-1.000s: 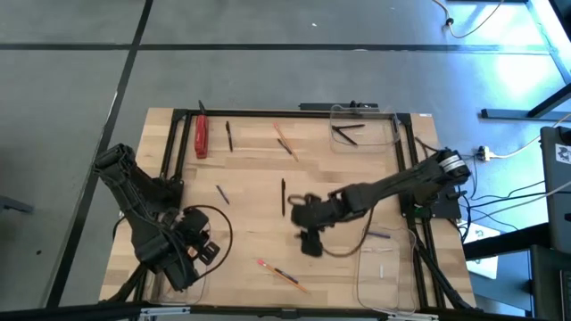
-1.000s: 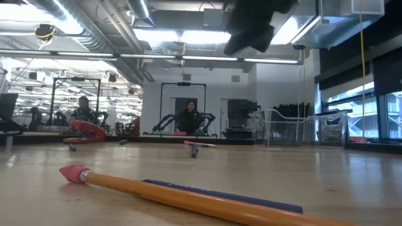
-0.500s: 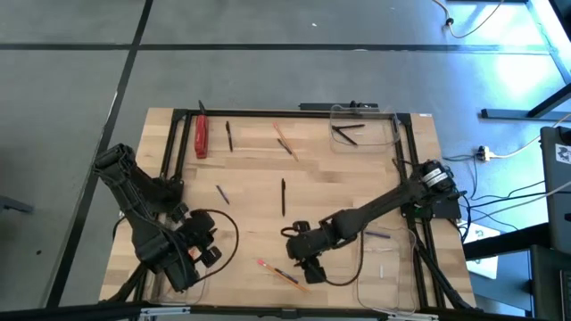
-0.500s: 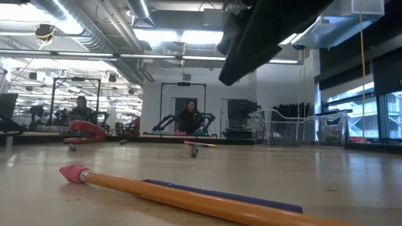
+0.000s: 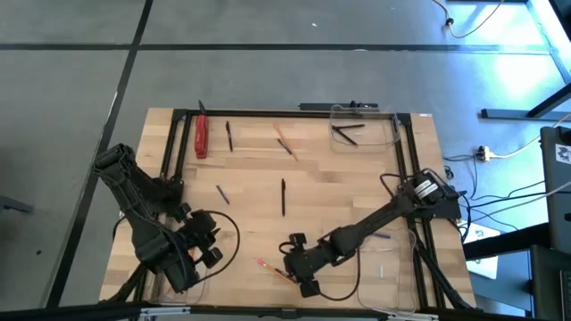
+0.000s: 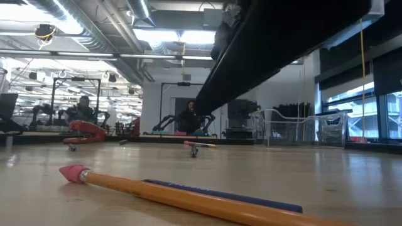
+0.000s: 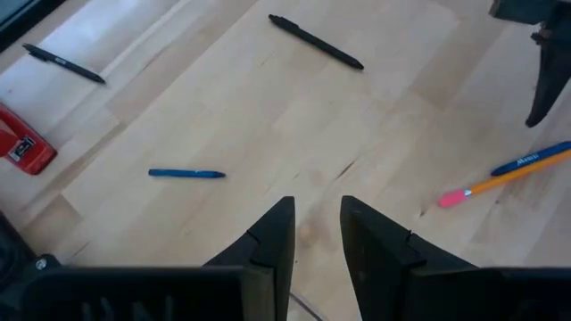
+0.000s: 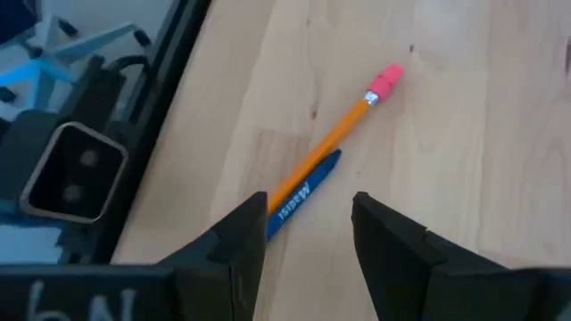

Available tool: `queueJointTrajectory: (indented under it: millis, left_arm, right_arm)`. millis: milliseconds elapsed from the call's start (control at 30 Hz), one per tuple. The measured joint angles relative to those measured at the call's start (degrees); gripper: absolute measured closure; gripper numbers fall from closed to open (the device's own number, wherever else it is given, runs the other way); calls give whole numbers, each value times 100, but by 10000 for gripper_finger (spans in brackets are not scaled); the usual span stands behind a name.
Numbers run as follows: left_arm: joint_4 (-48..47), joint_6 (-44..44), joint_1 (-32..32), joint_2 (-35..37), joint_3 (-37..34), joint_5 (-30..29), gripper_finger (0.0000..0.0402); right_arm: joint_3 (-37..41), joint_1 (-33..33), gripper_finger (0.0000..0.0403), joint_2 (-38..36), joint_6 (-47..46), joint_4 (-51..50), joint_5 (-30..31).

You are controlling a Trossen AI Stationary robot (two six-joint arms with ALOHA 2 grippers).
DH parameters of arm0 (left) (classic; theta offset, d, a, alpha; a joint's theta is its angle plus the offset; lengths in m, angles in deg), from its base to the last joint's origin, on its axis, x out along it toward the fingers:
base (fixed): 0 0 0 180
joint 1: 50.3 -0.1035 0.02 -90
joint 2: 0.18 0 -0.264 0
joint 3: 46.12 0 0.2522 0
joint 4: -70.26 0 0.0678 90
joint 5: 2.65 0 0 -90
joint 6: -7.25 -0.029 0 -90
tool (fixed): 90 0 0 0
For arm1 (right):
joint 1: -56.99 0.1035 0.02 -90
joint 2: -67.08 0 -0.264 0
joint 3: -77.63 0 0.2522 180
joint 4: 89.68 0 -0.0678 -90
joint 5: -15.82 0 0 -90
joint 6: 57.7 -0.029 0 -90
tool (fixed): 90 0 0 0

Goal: Sort crayons/erasers/pens/pencils in bins
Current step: Put the blue crayon into the bottom right transparent bin

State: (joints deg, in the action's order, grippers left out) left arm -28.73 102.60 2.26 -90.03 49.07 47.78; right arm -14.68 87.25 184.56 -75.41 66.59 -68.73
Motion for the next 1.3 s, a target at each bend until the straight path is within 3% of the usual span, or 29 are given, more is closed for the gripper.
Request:
queueJointTrajectory:
  millis: [333,1300]
  left_arm:
    - [-3,-15,-2,0,0,-13,315]
    - [-2,-302,-2,0,0,-8,315]
  right_arm:
    - [-1,7,240,563,-295,365,6]
    - [-10,-124,240,571,-755,36,227]
